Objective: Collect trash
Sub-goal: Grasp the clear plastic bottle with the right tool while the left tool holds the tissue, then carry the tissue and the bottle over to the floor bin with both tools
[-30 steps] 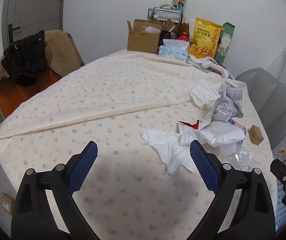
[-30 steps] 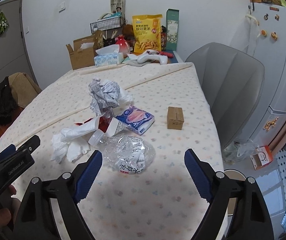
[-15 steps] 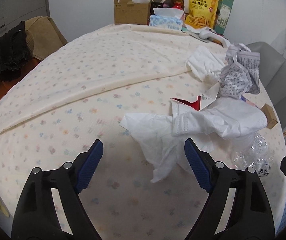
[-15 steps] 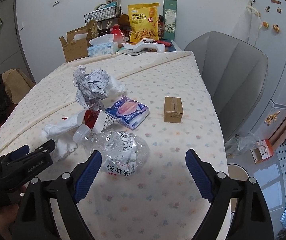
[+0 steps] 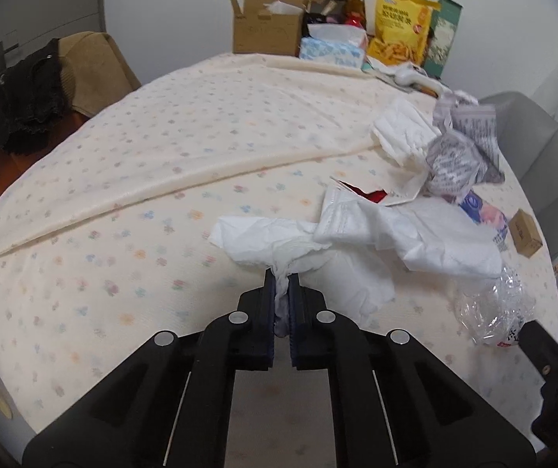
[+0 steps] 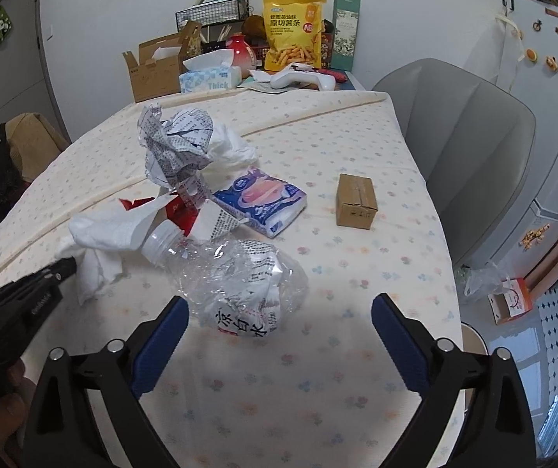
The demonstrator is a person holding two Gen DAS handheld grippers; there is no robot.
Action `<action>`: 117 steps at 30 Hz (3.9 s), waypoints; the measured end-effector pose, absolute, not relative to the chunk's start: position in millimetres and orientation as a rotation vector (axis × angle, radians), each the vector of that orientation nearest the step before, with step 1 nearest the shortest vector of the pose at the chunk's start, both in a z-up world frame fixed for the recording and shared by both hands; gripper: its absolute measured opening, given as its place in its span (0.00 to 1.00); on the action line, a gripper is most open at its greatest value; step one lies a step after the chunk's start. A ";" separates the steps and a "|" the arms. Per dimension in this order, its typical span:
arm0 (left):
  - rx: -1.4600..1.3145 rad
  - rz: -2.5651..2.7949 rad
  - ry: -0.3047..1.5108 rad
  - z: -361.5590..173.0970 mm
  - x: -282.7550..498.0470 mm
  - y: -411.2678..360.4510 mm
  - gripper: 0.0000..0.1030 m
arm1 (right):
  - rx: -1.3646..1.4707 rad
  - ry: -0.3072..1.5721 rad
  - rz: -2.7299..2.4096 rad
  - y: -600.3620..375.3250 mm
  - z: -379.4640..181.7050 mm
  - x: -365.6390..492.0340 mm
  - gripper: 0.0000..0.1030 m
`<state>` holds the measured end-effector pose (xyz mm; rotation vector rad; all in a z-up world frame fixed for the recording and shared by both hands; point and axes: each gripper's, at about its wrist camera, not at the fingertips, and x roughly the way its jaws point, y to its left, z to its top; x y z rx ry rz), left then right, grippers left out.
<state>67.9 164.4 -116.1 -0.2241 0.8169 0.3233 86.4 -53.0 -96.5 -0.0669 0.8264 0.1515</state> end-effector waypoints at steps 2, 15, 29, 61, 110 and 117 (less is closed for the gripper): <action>-0.242 0.344 0.795 -111.2 63.3 173.5 0.06 | -0.081 0.827 0.162 -46.3 -96.8 87.8 0.91; -0.337 0.398 0.737 -105.1 51.7 218.5 0.06 | -0.213 0.808 0.216 11.1 -95.7 100.8 0.85; -0.385 0.383 0.724 -110.7 49.8 227.5 0.06 | -0.323 0.805 0.188 30.5 -103.3 100.4 0.85; -0.367 0.338 0.702 -101.5 52.9 206.3 0.06 | -0.279 0.800 0.137 1.7 -100.6 107.7 0.72; 0.026 -0.111 0.644 -38.6 84.9 -126.3 0.06 | 0.098 0.625 -0.240 -295.2 -26.2 27.4 0.73; 0.086 -0.180 0.678 -51.9 95.4 -181.8 0.06 | 0.166 0.650 -0.304 -344.6 -43.5 28.6 0.73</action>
